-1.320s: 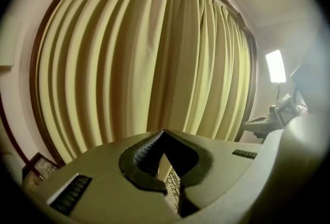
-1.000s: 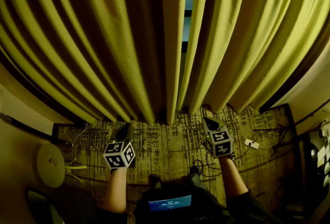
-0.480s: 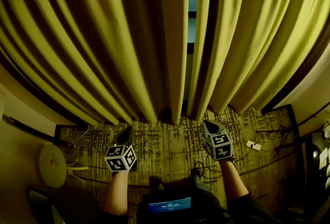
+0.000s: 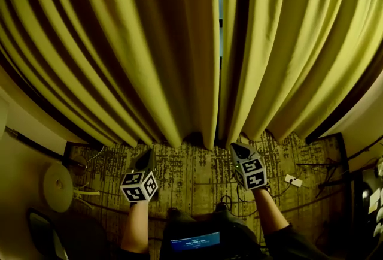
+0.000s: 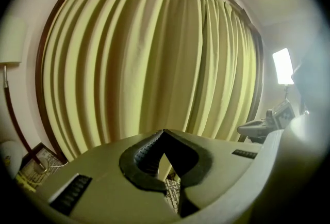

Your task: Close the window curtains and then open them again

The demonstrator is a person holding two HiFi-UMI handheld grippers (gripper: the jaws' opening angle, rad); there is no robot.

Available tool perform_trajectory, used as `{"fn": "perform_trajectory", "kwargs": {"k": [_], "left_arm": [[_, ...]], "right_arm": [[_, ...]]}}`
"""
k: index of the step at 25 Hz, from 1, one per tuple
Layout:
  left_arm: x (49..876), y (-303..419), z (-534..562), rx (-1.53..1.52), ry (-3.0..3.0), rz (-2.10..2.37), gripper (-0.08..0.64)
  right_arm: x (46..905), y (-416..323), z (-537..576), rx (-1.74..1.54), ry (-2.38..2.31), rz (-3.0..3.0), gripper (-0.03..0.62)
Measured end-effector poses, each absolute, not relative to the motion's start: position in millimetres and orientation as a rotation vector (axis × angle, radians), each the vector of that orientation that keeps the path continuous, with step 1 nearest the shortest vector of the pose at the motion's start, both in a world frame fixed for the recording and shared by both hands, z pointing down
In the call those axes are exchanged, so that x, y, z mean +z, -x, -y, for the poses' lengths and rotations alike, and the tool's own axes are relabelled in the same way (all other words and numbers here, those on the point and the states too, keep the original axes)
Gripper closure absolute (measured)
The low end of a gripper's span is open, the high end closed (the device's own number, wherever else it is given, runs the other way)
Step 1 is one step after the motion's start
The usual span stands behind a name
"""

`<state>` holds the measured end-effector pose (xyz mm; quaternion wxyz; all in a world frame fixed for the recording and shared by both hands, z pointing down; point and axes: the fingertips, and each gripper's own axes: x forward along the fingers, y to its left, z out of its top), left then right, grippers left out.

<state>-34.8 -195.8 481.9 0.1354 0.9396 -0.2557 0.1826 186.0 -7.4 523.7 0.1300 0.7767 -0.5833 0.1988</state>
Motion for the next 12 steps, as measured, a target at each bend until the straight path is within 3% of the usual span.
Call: {"fn": "perform_trajectory", "kwargs": {"k": [9, 10, 12], "left_arm": [[476.6, 26.8, 213.2, 0.556, -2.736, 0.763, 0.556], [473.7, 25.0, 221.1, 0.554, -2.744, 0.756, 0.556], [468.2, 22.9, 237.4, 0.546, -2.762, 0.738, 0.556]], "right_arm": [[519.0, -193.7, 51.0, 0.491, -2.256, 1.743, 0.566], [515.2, -197.9, 60.1, 0.470, -2.272, 1.734, 0.555], [503.0, -204.4, 79.3, 0.415, -2.300, 1.720, 0.473]]}}
